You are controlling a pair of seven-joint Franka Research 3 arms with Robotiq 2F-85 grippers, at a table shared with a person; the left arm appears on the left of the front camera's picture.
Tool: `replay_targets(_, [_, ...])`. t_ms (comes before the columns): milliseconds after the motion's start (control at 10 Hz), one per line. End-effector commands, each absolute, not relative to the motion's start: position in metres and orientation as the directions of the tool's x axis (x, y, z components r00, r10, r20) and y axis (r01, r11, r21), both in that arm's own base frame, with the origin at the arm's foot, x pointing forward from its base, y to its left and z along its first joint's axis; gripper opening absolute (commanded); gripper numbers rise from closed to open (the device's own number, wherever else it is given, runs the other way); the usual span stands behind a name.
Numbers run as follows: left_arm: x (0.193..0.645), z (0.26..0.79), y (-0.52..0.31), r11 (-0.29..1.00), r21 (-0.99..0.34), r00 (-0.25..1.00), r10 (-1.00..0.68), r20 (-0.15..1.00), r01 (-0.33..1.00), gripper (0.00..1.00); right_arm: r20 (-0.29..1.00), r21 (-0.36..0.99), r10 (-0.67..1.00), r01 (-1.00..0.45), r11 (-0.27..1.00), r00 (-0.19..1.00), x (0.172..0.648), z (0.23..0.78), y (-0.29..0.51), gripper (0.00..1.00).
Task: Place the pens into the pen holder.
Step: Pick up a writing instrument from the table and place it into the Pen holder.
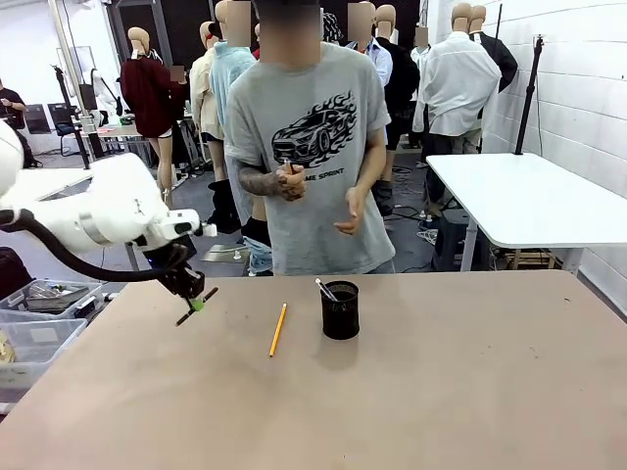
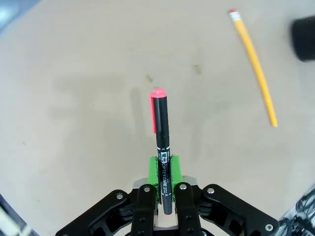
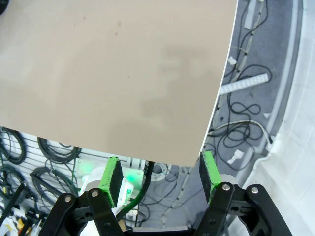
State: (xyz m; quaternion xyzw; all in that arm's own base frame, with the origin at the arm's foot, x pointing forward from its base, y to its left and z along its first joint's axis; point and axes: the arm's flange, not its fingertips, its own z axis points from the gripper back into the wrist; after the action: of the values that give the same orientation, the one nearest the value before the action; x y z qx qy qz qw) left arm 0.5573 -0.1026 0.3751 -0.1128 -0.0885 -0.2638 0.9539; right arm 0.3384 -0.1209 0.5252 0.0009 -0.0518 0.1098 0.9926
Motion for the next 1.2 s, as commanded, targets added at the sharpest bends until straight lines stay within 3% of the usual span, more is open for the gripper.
replay_targets(0, [0.539,0.388,-0.075,0.653,-0.351,0.741,-0.577,0.344,0.671,0.0,0.091,-0.028,0.222,-0.22,0.975,0.971,0.341,0.526,-0.122,0.79])
replay_targets(200, [0.534,0.393,-0.072,0.442,-0.417,0.607,-0.608,0.512,0.794,0.0,0.091,-0.028,0.222,-0.22,0.975,0.971,0.341,0.526,-0.122,0.79])
replay_targets(500, [0.532,0.385,-0.102,0.168,-0.402,0.424,-0.551,0.718,0.9,0.0,0.091,-0.028,0.222,-0.22,0.975,0.971,0.341,0.526,-0.122,0.79])
replay_targets(900, [0.535,0.382,-0.172,-0.014,-0.337,0.279,-0.53,0.801,0.941,0.0,0.091,-0.028,0.222,-0.22,0.975,0.971,0.341,0.526,-0.122,0.79])
replay_targets(1100, [0.54,0.379,-0.196,-0.014,-0.322,0.26,-0.555,0.79,0.947,0.0,0.091,-0.028,0.222,-0.22,0.975,0.971,0.341,0.526,-0.122,0.79])
